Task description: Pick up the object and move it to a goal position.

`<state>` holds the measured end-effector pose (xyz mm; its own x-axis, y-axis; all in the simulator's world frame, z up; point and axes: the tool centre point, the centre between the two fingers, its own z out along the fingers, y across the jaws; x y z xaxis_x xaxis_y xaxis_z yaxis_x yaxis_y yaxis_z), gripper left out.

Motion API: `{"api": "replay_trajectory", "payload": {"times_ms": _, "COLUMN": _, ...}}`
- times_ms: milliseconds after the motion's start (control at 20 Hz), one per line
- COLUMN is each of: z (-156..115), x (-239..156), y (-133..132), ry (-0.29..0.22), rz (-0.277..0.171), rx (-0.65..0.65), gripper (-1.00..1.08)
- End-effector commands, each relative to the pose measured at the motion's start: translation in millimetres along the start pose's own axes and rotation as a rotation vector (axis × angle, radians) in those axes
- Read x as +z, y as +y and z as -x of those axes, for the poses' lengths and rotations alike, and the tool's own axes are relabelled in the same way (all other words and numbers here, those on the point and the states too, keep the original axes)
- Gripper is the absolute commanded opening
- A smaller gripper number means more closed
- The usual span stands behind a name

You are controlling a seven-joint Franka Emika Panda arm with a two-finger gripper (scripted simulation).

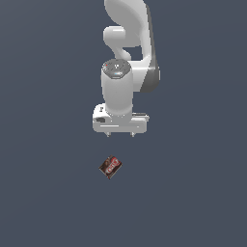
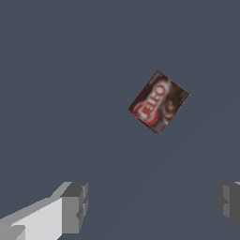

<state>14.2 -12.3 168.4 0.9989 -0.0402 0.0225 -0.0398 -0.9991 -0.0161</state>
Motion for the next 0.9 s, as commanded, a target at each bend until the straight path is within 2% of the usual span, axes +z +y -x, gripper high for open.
{"api": "replay_trajectory", "payload": {"times_ms": 0, "z": 0.0, "x": 0.0, "y": 0.0, "ry": 0.000, "rz": 0.000, "rx": 0.000, "gripper": 1.00}}
{"api": "replay_trajectory", "payload": {"times_ms": 150, "z": -1.6, "x": -2.6, "y": -6.4, "ry": 0.005, "rz": -0.001, "rx": -0.011, "gripper": 1.00}}
{"api": "replay_trajectory", "payload": {"times_ms": 450, "z": -6.9, "x": -16.4, "y": -38.6, "ry": 0.032, "rz": -0.008, "rx": -0.077, "gripper": 1.00}}
{"api": "replay_trajectory", "payload": {"times_ms": 850, "z": -10.0, "x": -12.7, "y": -35.2, "ry": 0.029, "rz": -0.009, "rx": -0.050, "gripper": 1.00}}
